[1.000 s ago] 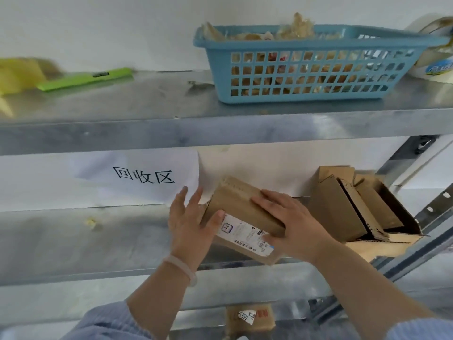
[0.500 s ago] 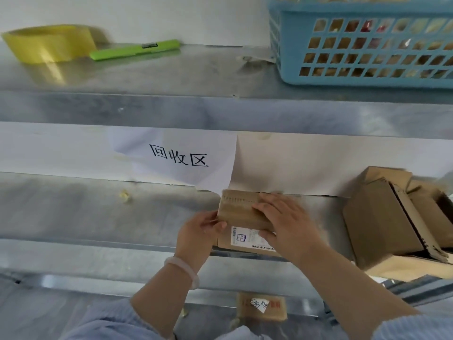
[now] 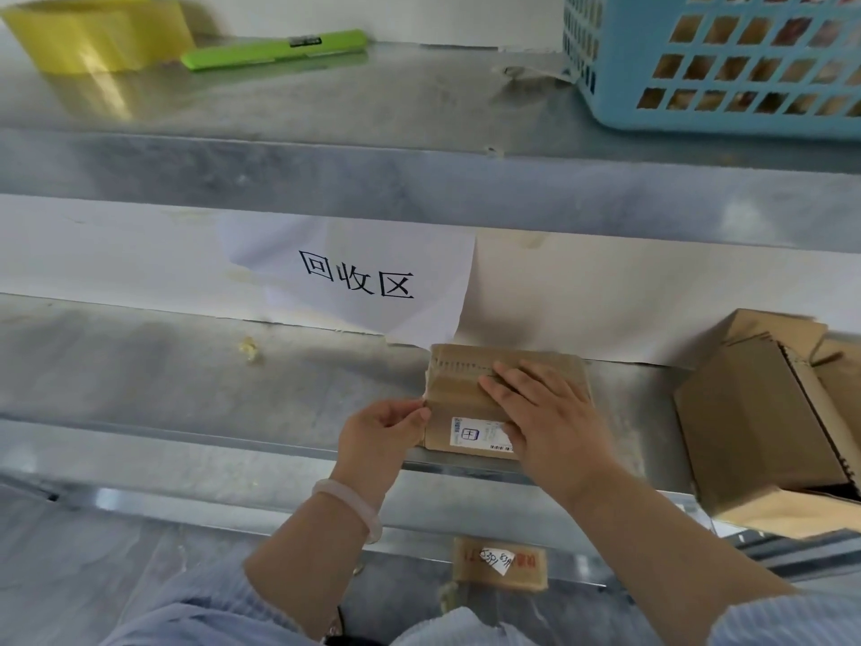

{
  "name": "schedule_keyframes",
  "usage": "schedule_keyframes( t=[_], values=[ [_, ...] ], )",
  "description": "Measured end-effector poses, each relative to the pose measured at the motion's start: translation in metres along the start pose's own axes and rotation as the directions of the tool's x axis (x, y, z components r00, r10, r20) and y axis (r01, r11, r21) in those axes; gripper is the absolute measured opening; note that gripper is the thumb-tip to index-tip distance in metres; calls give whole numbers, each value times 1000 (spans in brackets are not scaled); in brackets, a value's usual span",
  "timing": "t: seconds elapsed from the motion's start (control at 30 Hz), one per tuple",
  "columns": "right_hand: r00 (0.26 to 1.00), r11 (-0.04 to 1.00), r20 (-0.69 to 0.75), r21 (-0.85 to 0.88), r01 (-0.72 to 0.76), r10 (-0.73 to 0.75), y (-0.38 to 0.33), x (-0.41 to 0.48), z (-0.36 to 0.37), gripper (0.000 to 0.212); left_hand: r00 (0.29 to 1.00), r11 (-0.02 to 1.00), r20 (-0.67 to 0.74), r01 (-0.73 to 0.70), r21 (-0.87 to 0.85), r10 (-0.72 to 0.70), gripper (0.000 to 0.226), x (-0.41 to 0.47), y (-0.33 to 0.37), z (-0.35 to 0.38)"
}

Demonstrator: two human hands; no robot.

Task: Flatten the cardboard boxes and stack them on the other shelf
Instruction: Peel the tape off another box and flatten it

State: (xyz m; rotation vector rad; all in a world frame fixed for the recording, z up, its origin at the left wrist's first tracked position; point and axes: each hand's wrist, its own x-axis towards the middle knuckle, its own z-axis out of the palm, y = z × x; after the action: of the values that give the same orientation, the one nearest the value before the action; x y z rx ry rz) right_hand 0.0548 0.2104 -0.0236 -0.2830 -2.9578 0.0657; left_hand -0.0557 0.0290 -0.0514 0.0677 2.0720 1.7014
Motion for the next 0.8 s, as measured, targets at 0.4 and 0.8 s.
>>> schedule_keyframes(
  t=[0.4, 0.8],
  values=[
    [992, 999, 126, -32, -20, 23, 2, 11, 6, 78, 996, 982, -21, -80, 173, 85, 11, -2, 6, 7],
    [987, 998, 161, -58, 19, -10, 4, 10, 6, 80, 969, 912, 214, 193, -363, -120, 16, -8, 17, -2]
  ],
)
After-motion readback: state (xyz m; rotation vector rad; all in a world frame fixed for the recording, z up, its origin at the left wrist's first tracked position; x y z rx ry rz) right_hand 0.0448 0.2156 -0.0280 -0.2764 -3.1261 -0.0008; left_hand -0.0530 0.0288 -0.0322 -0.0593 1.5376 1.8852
